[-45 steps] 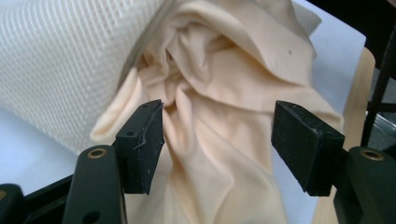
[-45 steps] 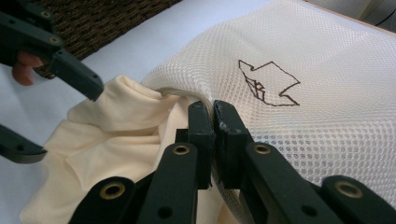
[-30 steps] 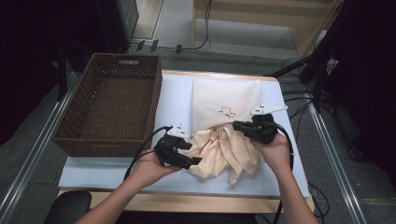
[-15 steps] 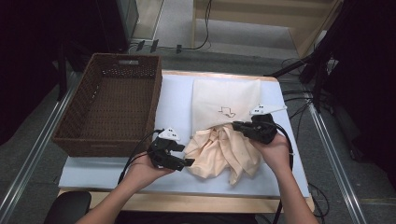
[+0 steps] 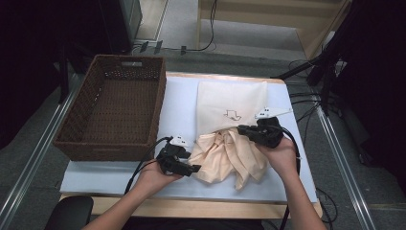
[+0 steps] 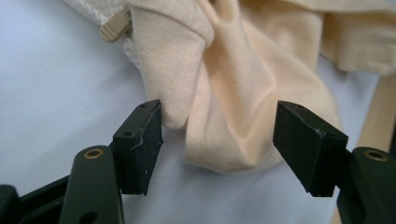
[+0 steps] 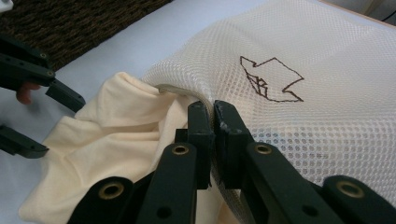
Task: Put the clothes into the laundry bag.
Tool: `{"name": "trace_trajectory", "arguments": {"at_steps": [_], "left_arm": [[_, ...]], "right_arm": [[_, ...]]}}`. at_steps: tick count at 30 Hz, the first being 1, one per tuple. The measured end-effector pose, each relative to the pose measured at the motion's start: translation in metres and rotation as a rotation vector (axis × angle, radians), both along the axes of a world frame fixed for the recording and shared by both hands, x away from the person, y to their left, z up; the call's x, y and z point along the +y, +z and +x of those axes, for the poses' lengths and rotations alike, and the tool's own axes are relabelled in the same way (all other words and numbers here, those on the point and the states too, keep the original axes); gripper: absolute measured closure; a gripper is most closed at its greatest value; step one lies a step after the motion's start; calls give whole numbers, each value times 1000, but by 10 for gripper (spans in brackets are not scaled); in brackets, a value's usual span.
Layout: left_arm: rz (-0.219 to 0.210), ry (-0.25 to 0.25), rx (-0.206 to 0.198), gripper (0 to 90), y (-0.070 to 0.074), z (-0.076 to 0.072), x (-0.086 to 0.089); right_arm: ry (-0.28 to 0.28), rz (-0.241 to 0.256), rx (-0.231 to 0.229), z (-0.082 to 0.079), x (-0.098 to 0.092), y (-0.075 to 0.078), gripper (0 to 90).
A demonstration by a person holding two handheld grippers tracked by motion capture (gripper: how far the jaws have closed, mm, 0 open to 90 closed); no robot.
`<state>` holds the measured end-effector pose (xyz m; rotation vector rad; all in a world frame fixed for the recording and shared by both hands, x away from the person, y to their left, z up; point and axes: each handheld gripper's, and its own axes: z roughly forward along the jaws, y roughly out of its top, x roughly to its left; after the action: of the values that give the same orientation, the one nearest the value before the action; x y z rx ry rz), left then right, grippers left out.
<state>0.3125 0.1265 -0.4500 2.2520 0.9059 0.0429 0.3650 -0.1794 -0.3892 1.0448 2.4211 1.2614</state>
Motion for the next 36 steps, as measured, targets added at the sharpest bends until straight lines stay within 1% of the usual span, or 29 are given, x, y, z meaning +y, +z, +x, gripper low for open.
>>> {"name": "trace_trajectory", "arguments": {"at_steps": [1, 5, 6, 7, 9, 11, 14, 16, 18, 19, 20, 22, 25, 26, 27, 28, 29, 30, 31, 33, 34, 35, 36], "left_arm": [[7, -4, -2, 339, -1, 1, 0], [33, 13, -11, 339, -7, 6, 0], [49, 12, -10, 339, -9, 8, 0], [41, 12, -23, 350, -10, 8, 0], [49, 14, -23, 362, -9, 9, -1], [53, -9, -33, 375, -9, 7, -4], [70, -34, -57, 442, -10, 2, -10], [95, -26, -87, 493, -10, -1, -12], [127, -28, -122, 578, -10, -2, -14], [127, -22, -130, 612, -11, -2, -13], [125, -19, -128, 654, -11, -1, -13], [105, -18, -119, 724, -12, 1, -11], [93, -15, -100, 794, -11, 2, -12], [86, -12, -91, 801, -11, 2, -12], [62, -7, -70, 806, -11, 3, -12], [51, -6, -55, 808, -10, 4, -12], [32, 1, -45, 809, -9, 4, -11], [18, -4, -41, 810, -5, 4, -10], [9, -5, -45, 810, -1, 4, -9], [-30, 6, -44, 810, 6, 3, -7], [-46, 7, -52, 810, 9, 2, -6], [-47, -5, -65, 811, 15, 0, -6], [-50, -4, -70, 810, 18, -1, -7]], "right_arm": [[0, -1, -1, 0, 0, 0, 869], [-2, -2, -1, 0, 0, 0, 869], [-4, -1, 1, 0, 0, 0, 869], [-2, 0, 1, 0, -1, 0, 869], [-3, -1, 1, 0, -1, 0, 869], [-3, -1, 1, 0, 0, 0, 869], [-4, -1, 3, 0, -1, 0, 869], [-4, -2, 2, 0, -1, 0, 869], [-5, -1, 4, 0, -1, 0, 870], [-3, -1, 2, 0, 0, 0, 869], [-2, -2, 3, 0, 0, 0, 869], [-3, -1, 3, 0, 0, 0, 869], [-3, -1, 5, 0, 0, 0, 869], [-4, -1, 5, 0, 0, 0, 870], [-4, -2, 5, 0, 0, 0, 870], [-4, -1, 5, 0, 0, 0, 870], [-3, -2, 3, 0, -1, 0, 870], [-5, -1, 3, 0, -1, 0, 870], [-5, 2, 5, 0, -1, 0, 869], [-7, 4, 2, 0, -2, 0, 870], [-7, 5, -1, 0, -2, 0, 870], [-12, 5, 2, 0, -2, 0, 869], [-15, 6, 1, 0, -3, 1, 869]]}}
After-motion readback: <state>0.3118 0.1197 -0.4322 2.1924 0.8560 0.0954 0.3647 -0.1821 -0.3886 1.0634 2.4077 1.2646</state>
